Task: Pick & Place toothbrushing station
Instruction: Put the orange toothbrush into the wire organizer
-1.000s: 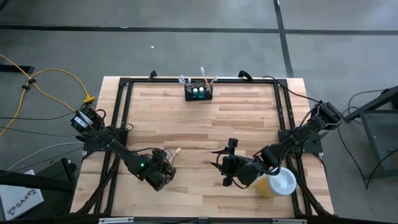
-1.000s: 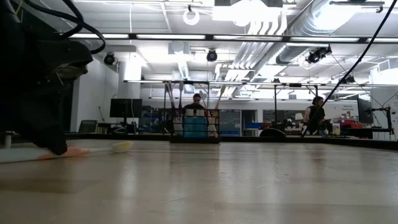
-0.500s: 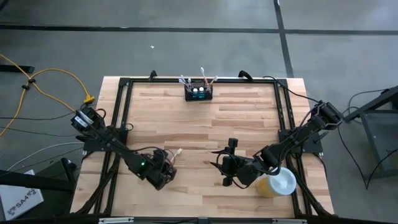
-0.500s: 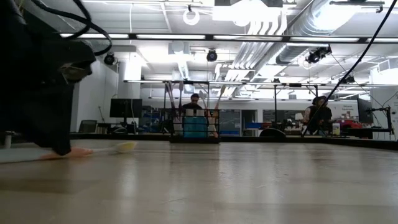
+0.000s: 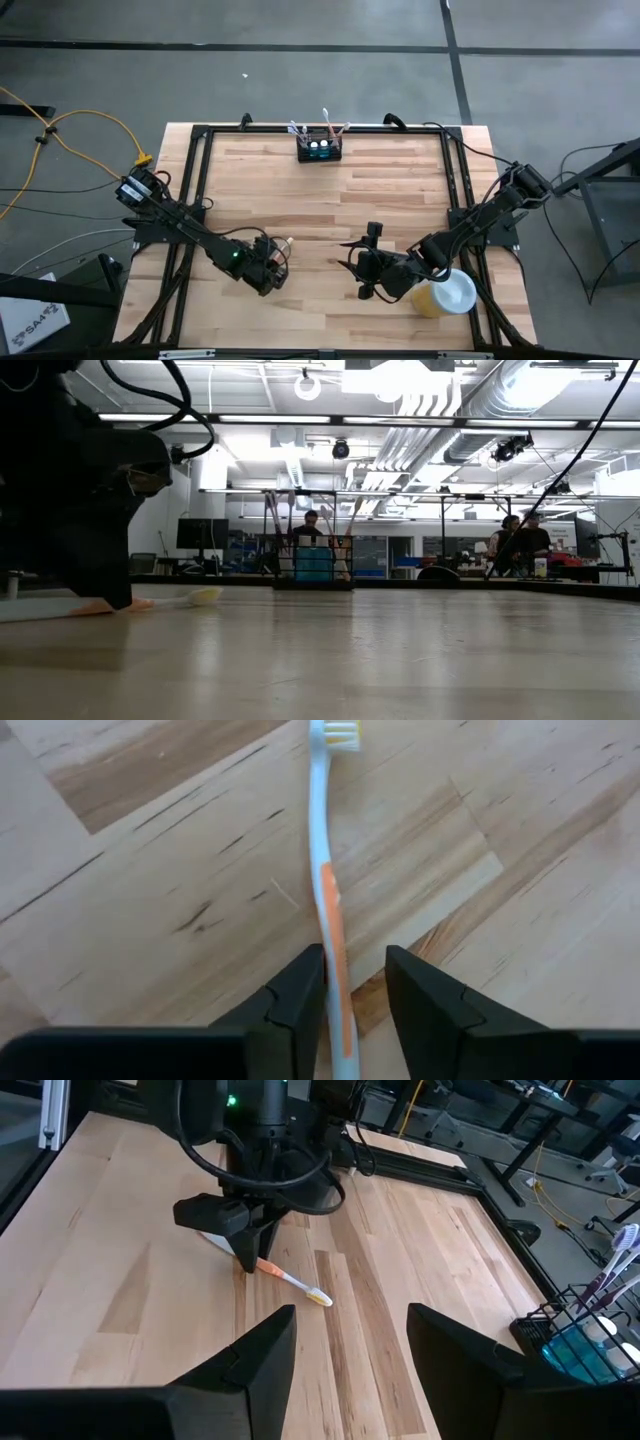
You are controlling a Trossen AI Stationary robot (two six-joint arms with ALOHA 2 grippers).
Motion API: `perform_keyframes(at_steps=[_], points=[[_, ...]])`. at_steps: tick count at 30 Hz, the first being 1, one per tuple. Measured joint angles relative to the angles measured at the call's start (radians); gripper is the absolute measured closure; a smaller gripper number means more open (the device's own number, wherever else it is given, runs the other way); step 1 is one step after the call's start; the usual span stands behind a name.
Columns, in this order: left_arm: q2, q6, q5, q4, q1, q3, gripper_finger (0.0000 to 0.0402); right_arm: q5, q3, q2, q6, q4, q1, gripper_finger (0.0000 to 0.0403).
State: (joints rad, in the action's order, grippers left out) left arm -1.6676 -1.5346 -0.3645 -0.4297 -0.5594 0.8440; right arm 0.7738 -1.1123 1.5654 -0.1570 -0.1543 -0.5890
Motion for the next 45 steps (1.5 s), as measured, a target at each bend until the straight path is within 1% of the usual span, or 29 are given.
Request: perform_keyframes(at_steps=[8, 14, 18, 24, 26, 38, 45], points=[[0.0, 0.073, 0.001, -0.001, 0.022, 0.0, 0.0292, 0.0, 0.0, 0.0, 0.0, 0.0, 0.0, 0.0217], [0.0, 0.081, 0.068, -0.013, 0.034, -0.001, 0.0297, 0.0, 0.0, 0.0, -0.004, 0.0, 0.0, 0.0217], [-0.004, 0.079, 0.082, -0.023, 0.034, -0.001, 0.0322, 0.0, 0.0, 0.0, -0.005, 0.0, 0.0, 0.0217], [-0.04, 0.062, 0.122, -0.037, 0.037, -0.002, 0.0388, 0.0, 0.0, 0.0, -0.005, 0.0, 0.0, 0.0217], [-0.048, 0.061, 0.126, -0.044, 0.037, -0.001, 0.0392, 0.0, 0.0, 0.0, -0.005, 0.0, 0.0, 0.0217], [-0.035, 0.04, 0.032, -0.026, 0.008, -0.003, 0.0398, 0.0, 0.0, 0.0, -0.005, -0.005, 0.0, 0.0217], [-0.014, 0.03, -0.069, -0.016, -0.033, -0.003, 0.04, 0.0, 0.0, 0.0, -0.008, -0.008, 0.0, 0.0217]])
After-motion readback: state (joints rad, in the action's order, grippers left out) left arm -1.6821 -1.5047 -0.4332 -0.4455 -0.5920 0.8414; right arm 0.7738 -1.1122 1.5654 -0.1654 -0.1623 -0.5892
